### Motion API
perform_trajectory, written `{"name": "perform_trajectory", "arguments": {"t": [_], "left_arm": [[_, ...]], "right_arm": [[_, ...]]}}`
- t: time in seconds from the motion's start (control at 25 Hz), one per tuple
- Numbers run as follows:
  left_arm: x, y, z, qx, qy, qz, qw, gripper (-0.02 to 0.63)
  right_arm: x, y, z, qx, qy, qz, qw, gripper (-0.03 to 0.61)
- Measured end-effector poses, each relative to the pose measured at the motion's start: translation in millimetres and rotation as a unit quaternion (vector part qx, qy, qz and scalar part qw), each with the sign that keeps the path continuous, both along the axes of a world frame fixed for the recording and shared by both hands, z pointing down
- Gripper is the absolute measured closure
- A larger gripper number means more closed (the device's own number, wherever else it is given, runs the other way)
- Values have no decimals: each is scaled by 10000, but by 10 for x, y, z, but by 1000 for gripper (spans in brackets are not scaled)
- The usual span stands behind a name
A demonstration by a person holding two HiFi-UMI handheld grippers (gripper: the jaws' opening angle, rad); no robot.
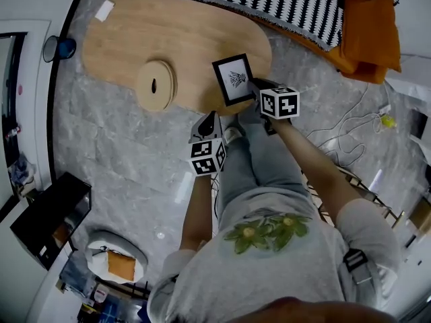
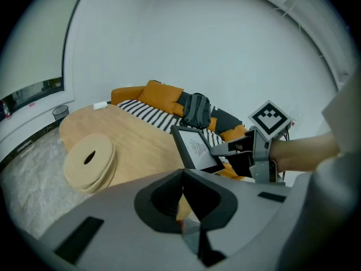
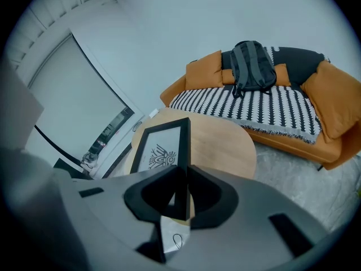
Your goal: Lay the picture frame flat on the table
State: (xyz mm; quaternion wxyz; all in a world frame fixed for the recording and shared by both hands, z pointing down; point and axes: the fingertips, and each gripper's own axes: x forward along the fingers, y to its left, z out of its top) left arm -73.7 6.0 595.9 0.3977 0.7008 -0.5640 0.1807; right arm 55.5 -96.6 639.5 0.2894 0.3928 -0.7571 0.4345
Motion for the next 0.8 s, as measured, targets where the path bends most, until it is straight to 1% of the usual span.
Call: {"name": "perform_trajectory", "arguments": {"t": [0.48, 0.8], "left_arm": [[-61, -85, 116, -30, 12, -177, 9998, 598], [-18, -65, 201, -52, 21, -184, 9998, 598]], "right_arm": [[-54, -29, 157, -46, 53, -189, 9998, 505], [-81, -7, 248, -61, 84, -306, 9995, 505]]}}
